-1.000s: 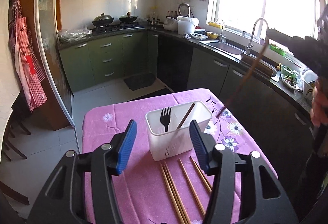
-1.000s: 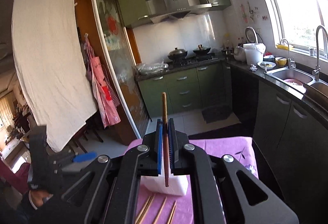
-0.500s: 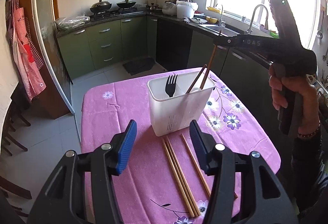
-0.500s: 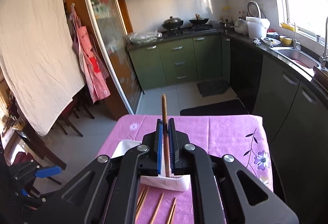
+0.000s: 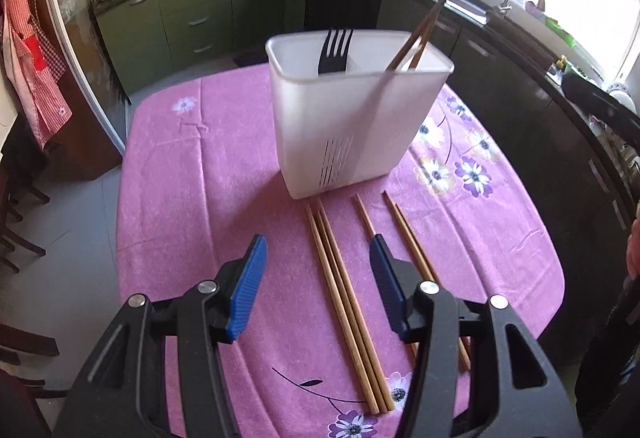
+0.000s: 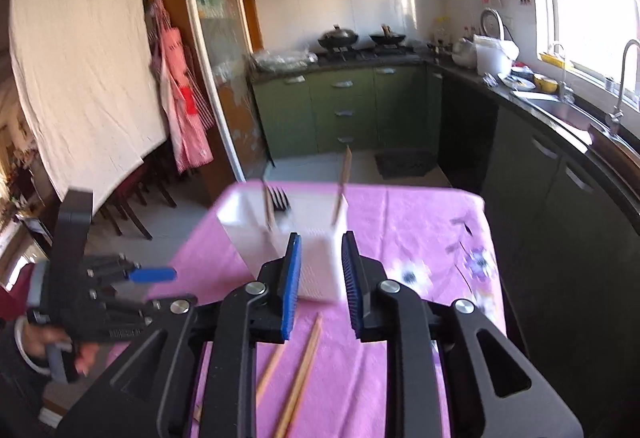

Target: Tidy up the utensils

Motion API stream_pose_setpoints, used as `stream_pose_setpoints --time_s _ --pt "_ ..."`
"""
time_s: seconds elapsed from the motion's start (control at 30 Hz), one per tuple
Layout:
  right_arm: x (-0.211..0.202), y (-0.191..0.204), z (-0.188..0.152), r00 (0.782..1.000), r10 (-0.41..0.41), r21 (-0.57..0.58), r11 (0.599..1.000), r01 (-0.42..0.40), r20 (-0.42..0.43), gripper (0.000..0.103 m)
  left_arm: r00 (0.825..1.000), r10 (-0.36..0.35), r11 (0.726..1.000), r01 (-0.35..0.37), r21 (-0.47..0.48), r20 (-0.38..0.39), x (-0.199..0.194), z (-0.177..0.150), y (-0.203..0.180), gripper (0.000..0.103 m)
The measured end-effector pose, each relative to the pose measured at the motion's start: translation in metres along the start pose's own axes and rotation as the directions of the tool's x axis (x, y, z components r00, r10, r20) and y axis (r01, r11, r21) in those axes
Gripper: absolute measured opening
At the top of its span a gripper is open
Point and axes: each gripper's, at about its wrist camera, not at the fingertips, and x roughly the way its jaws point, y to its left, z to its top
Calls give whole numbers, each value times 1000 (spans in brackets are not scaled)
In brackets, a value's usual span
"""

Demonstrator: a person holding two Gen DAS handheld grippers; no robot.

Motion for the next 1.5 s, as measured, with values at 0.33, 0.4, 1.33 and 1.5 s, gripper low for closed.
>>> stream_pose_setpoints --time_s 0.33,0.4,1.33,1.5 --pt "64 -39 -80 975 -19 78 996 37 -220 21 977 -26 997 8 -82 -209 79 -14 7 33" --pt "72 -39 -88 971 -8 84 996 29 -241 21 975 -18 997 0 -82 -219 85 -15 7 33" --pt "85 -46 -100 962 60 148 989 -21 -267 25 962 69 995 -84 -48 -265 123 7 -25 6" --pt "83 -50 -99 963 58 155 988 -18 -263 25 979 61 996 -73 -56 -194 95 10 -14 6"
